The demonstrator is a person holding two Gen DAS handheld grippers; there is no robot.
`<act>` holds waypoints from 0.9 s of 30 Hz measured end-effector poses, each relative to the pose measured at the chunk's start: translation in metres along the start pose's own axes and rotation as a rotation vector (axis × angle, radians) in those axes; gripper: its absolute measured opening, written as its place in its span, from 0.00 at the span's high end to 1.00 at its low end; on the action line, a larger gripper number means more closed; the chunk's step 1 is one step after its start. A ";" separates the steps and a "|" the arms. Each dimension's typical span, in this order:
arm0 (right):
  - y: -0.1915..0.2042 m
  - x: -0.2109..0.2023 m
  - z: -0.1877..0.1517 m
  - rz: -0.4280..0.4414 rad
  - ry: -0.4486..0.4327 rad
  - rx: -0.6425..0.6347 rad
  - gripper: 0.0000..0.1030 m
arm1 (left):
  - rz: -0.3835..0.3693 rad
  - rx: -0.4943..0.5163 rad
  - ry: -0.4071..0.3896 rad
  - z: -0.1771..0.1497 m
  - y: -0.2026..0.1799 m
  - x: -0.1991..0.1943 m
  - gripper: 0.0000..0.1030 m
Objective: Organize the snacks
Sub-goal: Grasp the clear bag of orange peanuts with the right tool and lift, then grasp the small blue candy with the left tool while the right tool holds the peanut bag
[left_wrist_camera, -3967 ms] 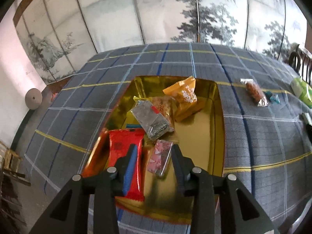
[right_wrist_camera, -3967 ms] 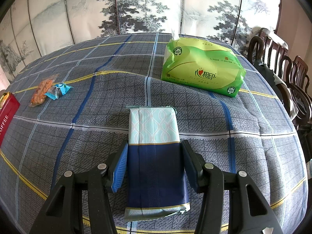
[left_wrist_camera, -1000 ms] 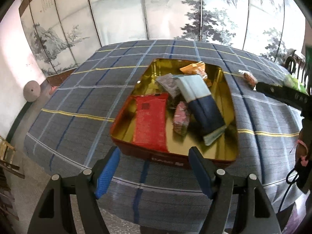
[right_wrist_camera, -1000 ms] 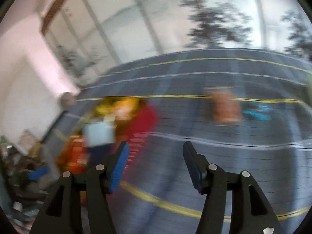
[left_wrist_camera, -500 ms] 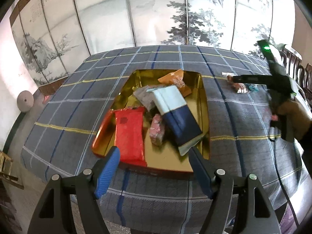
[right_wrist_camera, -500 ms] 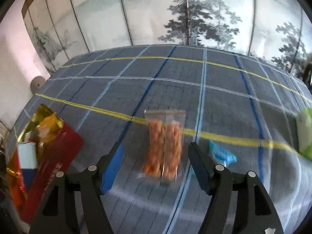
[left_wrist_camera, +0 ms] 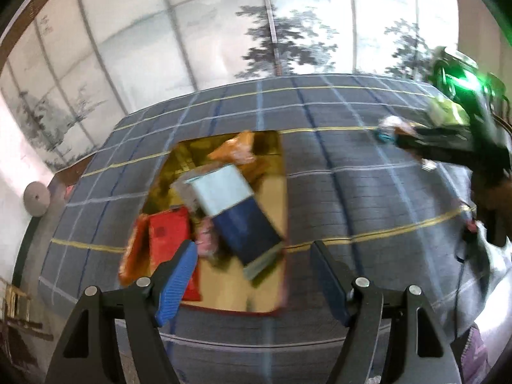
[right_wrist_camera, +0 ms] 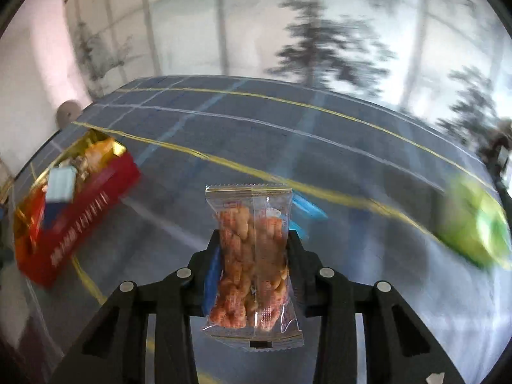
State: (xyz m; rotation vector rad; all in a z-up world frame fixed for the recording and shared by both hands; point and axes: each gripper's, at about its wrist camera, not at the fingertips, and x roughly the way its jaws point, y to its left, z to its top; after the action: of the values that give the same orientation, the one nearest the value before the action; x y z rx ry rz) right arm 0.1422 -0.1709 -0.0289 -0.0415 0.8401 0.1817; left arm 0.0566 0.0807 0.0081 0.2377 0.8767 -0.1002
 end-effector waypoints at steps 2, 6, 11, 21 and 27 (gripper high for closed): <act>-0.035 -0.022 -0.022 -0.063 -0.014 0.061 0.66 | -0.027 0.031 0.007 0.004 -0.015 -0.001 0.28; -0.118 -0.055 -0.057 -0.210 -0.018 0.207 0.66 | -0.137 0.085 0.042 0.023 -0.049 0.002 0.28; -0.169 -0.053 -0.086 -0.267 0.012 0.314 0.66 | -0.207 0.146 0.039 0.061 -0.090 0.012 0.28; -0.185 -0.040 -0.100 -0.194 0.008 0.413 0.66 | -0.250 0.343 0.013 0.138 -0.170 0.072 0.28; -0.188 -0.039 -0.100 -0.162 -0.001 0.426 0.65 | -0.299 0.352 0.109 0.170 -0.189 0.135 0.28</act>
State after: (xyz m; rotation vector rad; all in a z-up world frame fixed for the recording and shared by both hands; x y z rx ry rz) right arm 0.0760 -0.3726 -0.0730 0.2896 0.8557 -0.1510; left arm 0.2353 -0.1432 -0.0230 0.4426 0.9962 -0.5264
